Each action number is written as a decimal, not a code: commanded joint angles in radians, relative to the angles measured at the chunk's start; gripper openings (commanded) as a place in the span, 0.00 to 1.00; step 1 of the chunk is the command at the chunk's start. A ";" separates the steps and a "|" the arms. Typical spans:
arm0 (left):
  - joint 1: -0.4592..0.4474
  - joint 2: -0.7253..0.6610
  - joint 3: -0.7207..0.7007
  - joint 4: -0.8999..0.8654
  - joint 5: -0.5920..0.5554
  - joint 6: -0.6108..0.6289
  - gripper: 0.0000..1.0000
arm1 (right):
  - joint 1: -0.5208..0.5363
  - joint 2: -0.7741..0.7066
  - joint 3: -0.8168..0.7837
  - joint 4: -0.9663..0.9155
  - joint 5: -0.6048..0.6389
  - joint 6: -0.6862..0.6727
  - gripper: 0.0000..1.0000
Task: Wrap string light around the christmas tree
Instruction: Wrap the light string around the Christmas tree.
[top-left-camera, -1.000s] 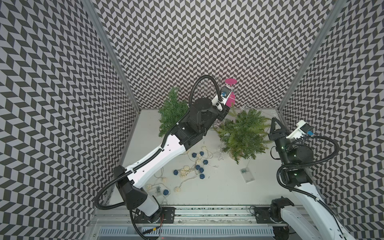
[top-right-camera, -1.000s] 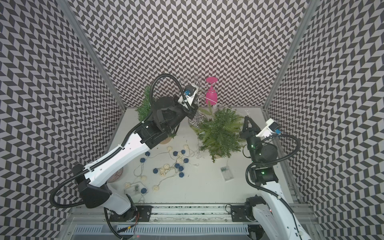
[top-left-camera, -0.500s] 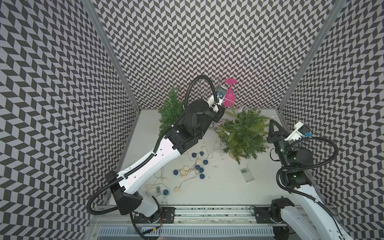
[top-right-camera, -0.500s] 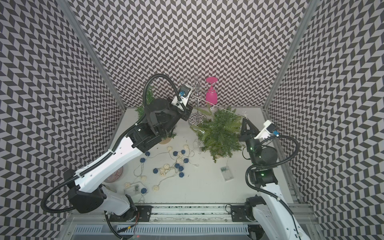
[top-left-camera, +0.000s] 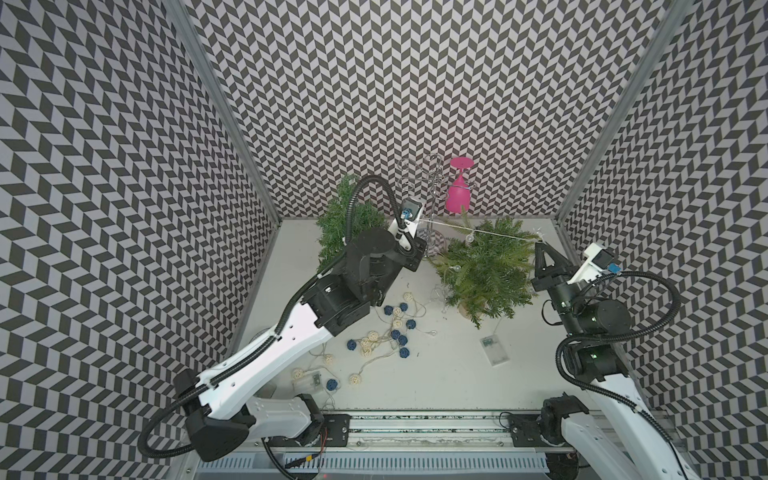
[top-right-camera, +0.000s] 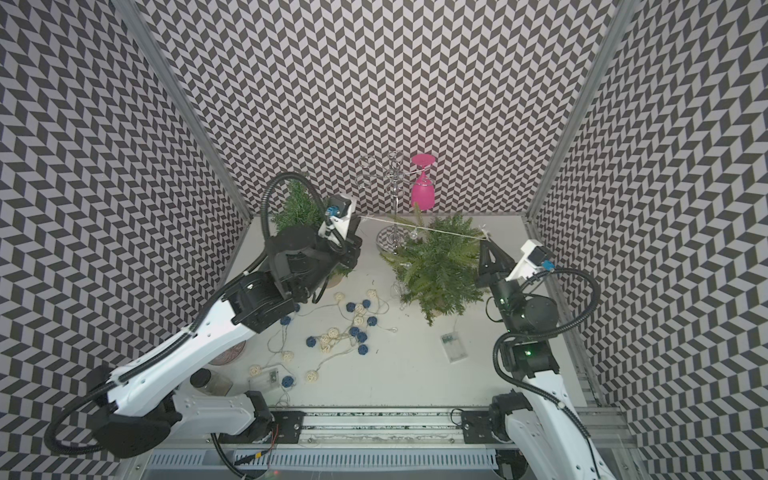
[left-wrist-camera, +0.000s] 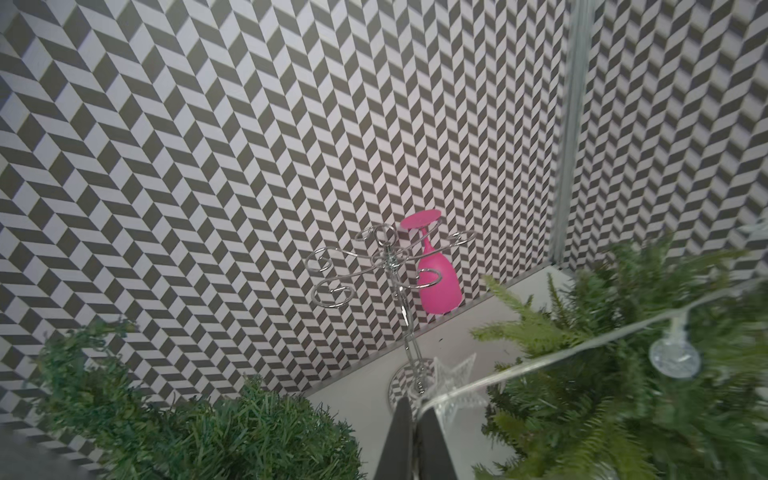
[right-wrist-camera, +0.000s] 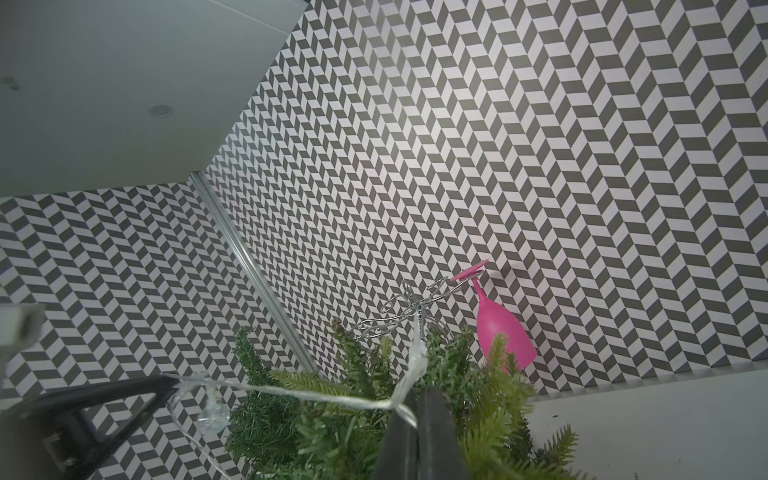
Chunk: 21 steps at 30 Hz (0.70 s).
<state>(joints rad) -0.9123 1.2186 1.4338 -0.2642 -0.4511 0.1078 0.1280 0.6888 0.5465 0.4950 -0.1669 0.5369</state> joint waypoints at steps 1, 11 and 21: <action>-0.007 -0.076 0.024 -0.034 -0.092 -0.100 0.00 | -0.013 0.006 0.035 -0.006 0.040 -0.031 0.00; 0.092 0.135 0.112 -0.042 -0.169 -0.018 0.00 | -0.014 0.020 0.036 -0.019 0.068 -0.041 0.00; 0.212 0.312 0.318 0.180 0.083 0.132 0.00 | -0.014 0.015 0.061 -0.053 0.067 0.004 0.00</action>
<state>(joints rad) -0.7269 1.5143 1.6707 -0.1734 -0.4519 0.2001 0.1204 0.7177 0.5686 0.4297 -0.1284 0.5179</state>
